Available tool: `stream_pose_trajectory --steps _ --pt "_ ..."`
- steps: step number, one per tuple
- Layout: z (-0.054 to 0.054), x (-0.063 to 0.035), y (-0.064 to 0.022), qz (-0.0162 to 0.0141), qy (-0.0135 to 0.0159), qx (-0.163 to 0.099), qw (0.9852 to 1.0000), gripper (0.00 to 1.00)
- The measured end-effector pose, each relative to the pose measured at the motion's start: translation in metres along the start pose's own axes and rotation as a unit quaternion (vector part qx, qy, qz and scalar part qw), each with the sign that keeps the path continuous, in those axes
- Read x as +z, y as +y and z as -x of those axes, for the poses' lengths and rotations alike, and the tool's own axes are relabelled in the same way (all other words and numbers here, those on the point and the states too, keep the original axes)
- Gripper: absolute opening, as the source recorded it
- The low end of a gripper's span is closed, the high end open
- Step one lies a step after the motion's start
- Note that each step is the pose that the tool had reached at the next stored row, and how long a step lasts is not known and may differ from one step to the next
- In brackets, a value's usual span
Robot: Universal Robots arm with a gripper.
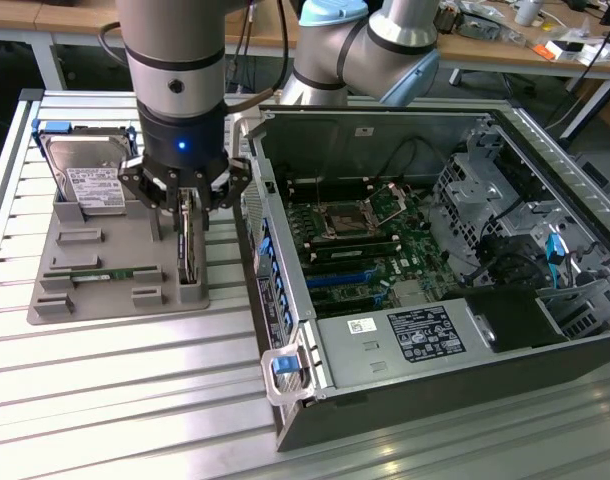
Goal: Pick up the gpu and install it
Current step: 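Pick up the gpu and move the gpu toward the slot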
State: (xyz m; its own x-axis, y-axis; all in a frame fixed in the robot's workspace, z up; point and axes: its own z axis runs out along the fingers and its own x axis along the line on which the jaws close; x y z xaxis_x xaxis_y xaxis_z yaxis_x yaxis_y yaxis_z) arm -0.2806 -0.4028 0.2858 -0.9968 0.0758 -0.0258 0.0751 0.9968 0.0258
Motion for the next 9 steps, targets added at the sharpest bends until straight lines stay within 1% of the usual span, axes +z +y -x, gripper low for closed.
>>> stream_pose_trajectory --steps 6,9 --pt "0.0023 0.0025 0.0001 0.0000 0.0000 0.000 1.0000 0.38" --pt "0.0021 0.0060 -0.0001 0.0000 0.0000 0.000 1.0000 0.38"
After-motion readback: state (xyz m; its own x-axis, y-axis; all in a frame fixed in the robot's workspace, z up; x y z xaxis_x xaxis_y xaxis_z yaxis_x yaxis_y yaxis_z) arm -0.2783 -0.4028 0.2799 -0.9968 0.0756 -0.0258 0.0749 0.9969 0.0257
